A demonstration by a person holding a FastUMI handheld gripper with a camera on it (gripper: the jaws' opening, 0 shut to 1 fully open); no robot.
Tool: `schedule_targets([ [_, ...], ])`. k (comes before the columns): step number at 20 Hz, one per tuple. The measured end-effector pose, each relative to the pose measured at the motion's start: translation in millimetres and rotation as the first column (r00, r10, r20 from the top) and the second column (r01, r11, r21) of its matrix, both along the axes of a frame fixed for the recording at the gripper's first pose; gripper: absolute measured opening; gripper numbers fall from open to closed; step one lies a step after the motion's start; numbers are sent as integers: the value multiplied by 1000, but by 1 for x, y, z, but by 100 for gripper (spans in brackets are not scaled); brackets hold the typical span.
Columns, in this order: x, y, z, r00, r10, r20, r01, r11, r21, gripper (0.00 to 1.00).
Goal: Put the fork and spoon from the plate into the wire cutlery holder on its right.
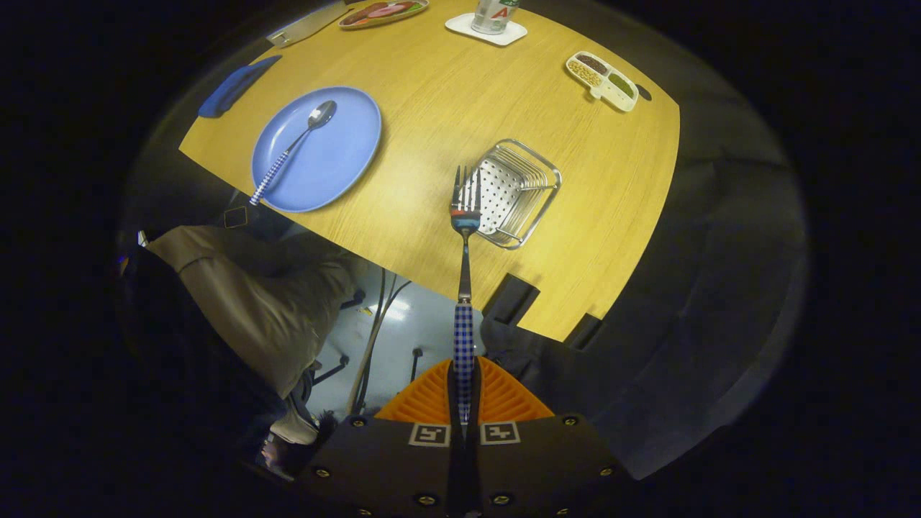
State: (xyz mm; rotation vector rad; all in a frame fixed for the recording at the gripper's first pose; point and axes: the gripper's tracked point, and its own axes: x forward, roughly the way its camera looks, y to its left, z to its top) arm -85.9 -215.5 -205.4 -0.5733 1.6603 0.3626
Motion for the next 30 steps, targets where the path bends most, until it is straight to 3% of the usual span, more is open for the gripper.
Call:
schedule_targets([
  [3, 2, -16, 0, 998, -34, -57, 31, 998, -46, 1],
  [9, 26, -11, -16, 988, -103, -111, 100, 994, -31, 1],
  [16, 46, -8, -34, 968, -108, -229, 95, 993, -66, 1],
  [27, 78, 5, -54, 949, -77, -306, 31, 988, -152, 1],
  [30, 84, 7, -54, 947, -90, -308, 42, 986, -161, 7],
])
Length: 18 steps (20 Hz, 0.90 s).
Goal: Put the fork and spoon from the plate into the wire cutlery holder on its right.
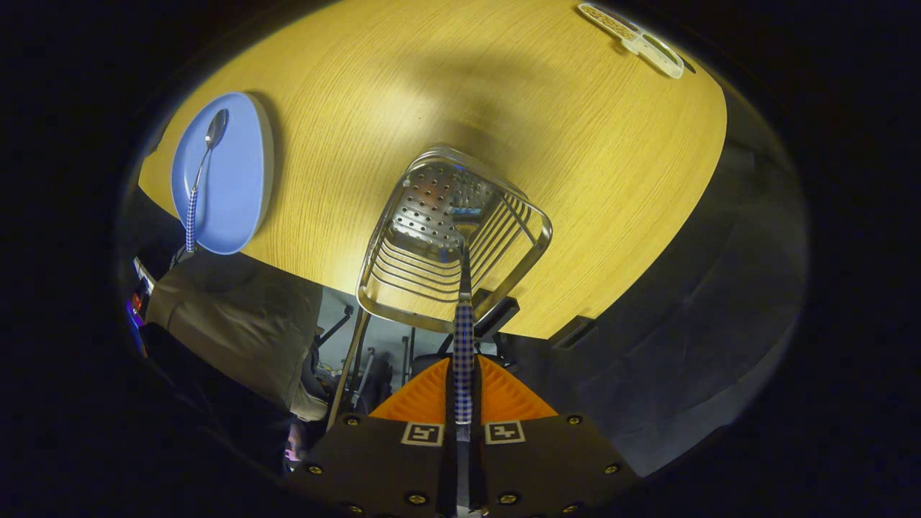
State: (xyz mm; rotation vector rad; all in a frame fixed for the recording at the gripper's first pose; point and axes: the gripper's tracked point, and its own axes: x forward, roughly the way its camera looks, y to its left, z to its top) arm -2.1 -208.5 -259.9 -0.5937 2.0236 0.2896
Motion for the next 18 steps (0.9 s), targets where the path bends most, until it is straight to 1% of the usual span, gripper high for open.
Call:
schedule_targets([
  [2, 0, 0, 0, 1000, -13, 5, 13, 1000, 3, 7],
  [3, 0, 0, -3, 1000, -28, 13, 28, 1000, 12, 10],
  [4, 1, 2, -2, 999, -45, 25, 44, 999, 25, 12],
  [7, 6, 1, 1, 995, -65, 78, 62, 997, 40, 12],
  [8, 7, -2, 4, 993, -69, 99, 65, 997, 46, 21],
  [9, 11, -2, 11, 989, -75, 125, 69, 996, 56, 27],
  [12, 12, -2, 26, 969, -109, 220, 92, 992, 85, 27],
  [14, 10, 3, 37, 952, -142, 270, 111, 986, 128, 27],
  [18, -15, 13, 57, 929, -169, 329, 113, 977, 182, 27],
])
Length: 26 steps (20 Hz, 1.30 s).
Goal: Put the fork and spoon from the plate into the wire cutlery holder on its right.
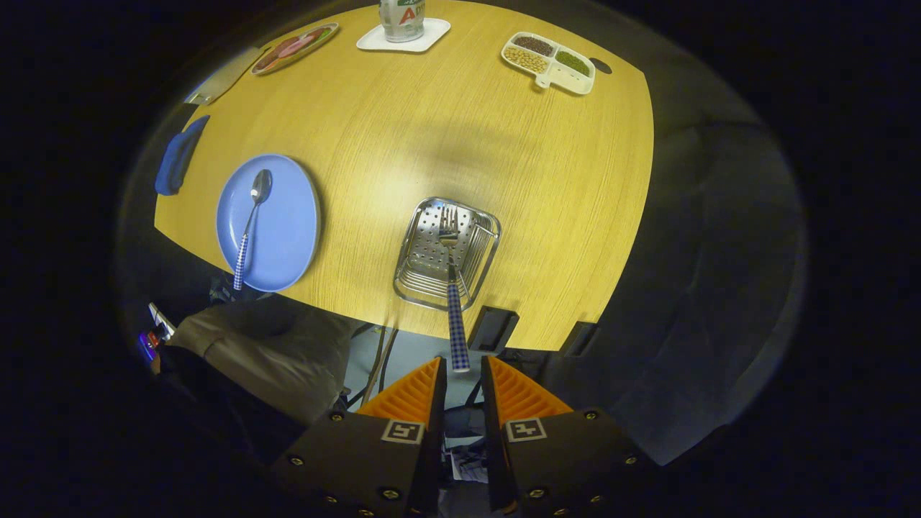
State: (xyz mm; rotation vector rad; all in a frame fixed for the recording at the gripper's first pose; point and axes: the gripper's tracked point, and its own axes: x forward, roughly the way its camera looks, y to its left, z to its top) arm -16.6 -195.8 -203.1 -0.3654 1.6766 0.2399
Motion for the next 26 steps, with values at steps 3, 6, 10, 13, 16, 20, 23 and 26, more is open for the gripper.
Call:
schedule_targets([
  [3, -18, 15, 9, 999, -5, 38, 4, 999, 37, 27],
  [6, -31, 34, 15, 997, -17, 75, 11, 996, 83, 27],
  [10, -44, 70, 12, 993, -36, 109, 20, 989, 146, 27],
  [13, -56, 106, 3, 994, -49, 94, 27, 976, 214, 27],
  [16, -60, 135, -8, 994, -36, 98, 12, 971, 238, 27],
  [20, -64, 168, -18, 993, -12, 114, -17, 968, 251, 27],
  [23, -70, 192, -27, 994, -13, 113, -19, 960, 279, 27],
  [26, -74, 215, -35, 994, -32, 106, -2, 950, 312, 27],
])
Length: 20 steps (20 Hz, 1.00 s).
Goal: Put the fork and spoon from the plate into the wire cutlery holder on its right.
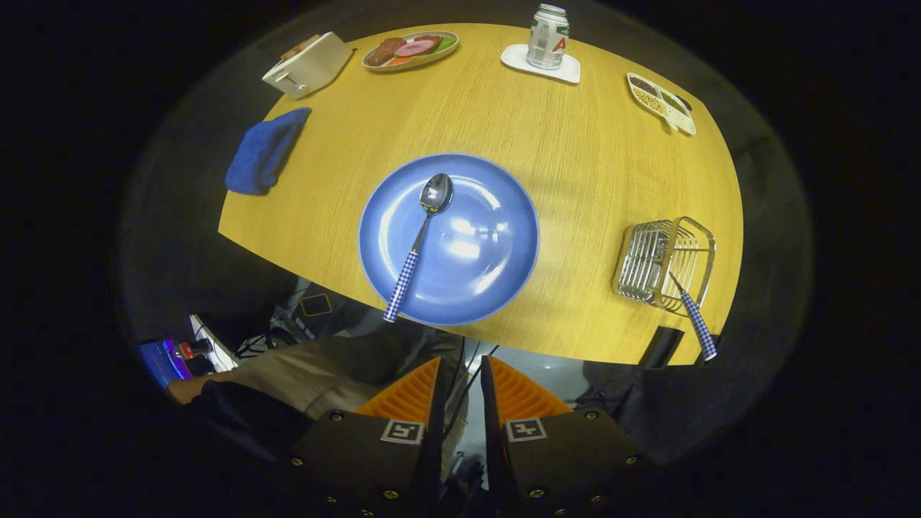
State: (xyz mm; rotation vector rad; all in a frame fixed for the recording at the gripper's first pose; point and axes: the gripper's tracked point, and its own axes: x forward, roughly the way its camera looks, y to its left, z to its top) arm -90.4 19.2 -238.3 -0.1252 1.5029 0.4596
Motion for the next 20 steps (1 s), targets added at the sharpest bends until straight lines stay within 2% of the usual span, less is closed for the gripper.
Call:
schedule_targets([
  [6, 1, 25, -23, 1000, -22, -5, 22, 1000, 2, 27],
  [13, 14, 67, -44, 992, -116, -46, 119, 990, 77, 27],
  [20, 16, 90, -59, 989, -126, -83, 133, 987, 85, 27],
])
